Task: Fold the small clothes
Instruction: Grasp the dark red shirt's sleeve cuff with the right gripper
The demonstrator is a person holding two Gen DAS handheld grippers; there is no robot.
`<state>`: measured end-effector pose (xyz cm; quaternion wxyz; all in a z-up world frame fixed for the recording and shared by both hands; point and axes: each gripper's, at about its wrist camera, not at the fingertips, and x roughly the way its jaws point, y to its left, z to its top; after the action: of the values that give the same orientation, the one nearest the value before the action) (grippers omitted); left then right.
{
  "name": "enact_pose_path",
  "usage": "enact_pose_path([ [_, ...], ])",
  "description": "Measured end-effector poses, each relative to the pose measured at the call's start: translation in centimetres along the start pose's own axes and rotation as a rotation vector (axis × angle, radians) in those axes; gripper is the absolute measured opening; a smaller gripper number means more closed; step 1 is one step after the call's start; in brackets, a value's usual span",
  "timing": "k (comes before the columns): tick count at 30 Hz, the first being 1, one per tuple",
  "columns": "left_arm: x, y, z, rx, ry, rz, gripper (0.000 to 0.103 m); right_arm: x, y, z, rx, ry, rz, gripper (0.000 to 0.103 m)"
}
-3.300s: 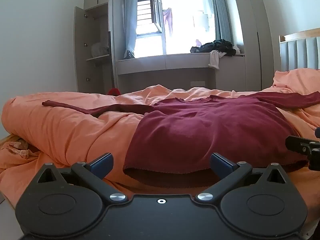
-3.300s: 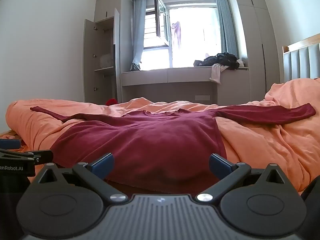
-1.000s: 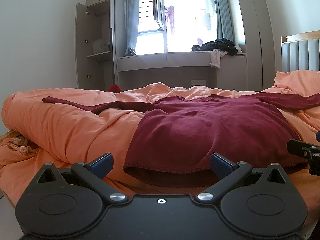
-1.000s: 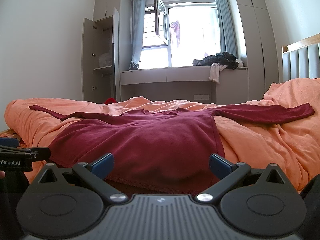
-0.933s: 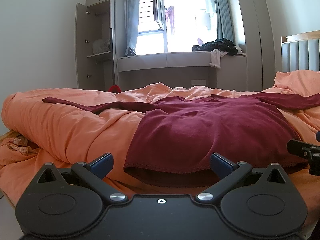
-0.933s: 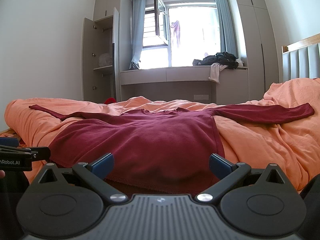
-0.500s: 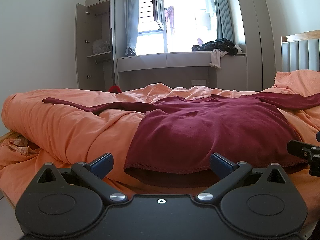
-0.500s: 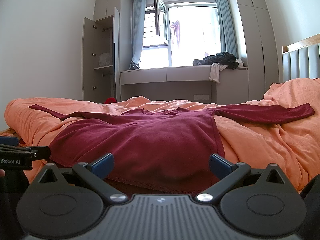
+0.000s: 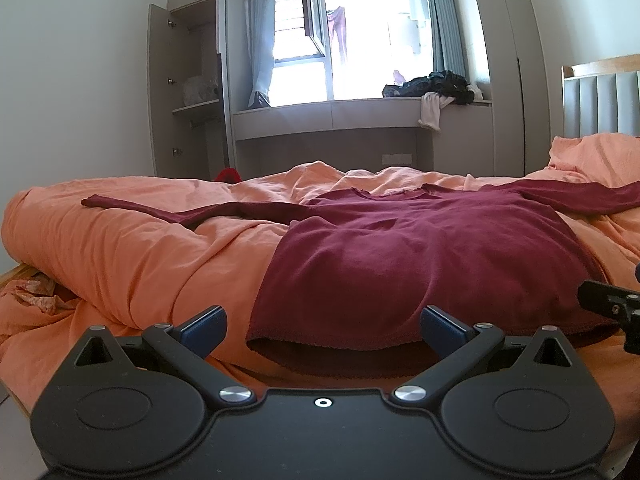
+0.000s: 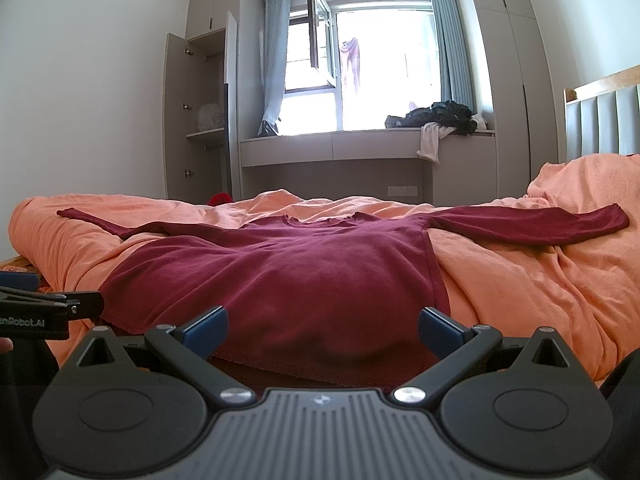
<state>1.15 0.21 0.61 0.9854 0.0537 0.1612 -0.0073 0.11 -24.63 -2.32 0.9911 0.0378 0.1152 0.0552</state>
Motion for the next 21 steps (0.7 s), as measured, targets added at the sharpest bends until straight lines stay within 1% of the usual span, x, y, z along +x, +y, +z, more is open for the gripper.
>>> enact_pose_path([
  [3, 0.8, 0.0, 0.9, 0.028, 0.010, 0.010, 0.103, 0.1, -0.5, 0.5, 0.021, 0.010, 0.018, 0.103],
  [6, 2.5, 0.3, 2.6, 0.045, 0.034, -0.001, 0.103, 0.3, -1.4, 1.7, 0.044, 0.009, 0.032, 0.103],
  [10, 5.7, 0.3, 6.2, 0.091, 0.038, -0.015, 0.103, 2.1, -4.5, 4.9, 0.079, 0.012, 0.025, 0.103],
  [13, 8.7, -0.1, 9.4, 0.106, 0.033, -0.025, 0.103, 4.1, -8.6, 7.8, 0.139, 0.033, 0.021, 0.103],
  [15, 11.0, -0.5, 11.3, 0.086, 0.030, -0.031, 0.103, 5.7, -12.1, 9.4, 0.195, 0.046, 0.005, 0.103],
  [18, 14.7, -1.6, 13.1, 0.050, 0.040, -0.062, 0.103, 8.5, -17.9, 10.6, 0.289, 0.073, -0.029, 0.103],
  [20, 17.4, -2.5, 13.8, 0.013, 0.062, -0.097, 0.103, 10.2, -21.8, 10.9, 0.341, 0.091, -0.087, 0.103],
  [21, 18.4, -3.0, 13.8, -0.005, 0.069, -0.109, 0.103, 11.1, -23.7, 11.0, 0.346, 0.093, -0.117, 0.103],
])
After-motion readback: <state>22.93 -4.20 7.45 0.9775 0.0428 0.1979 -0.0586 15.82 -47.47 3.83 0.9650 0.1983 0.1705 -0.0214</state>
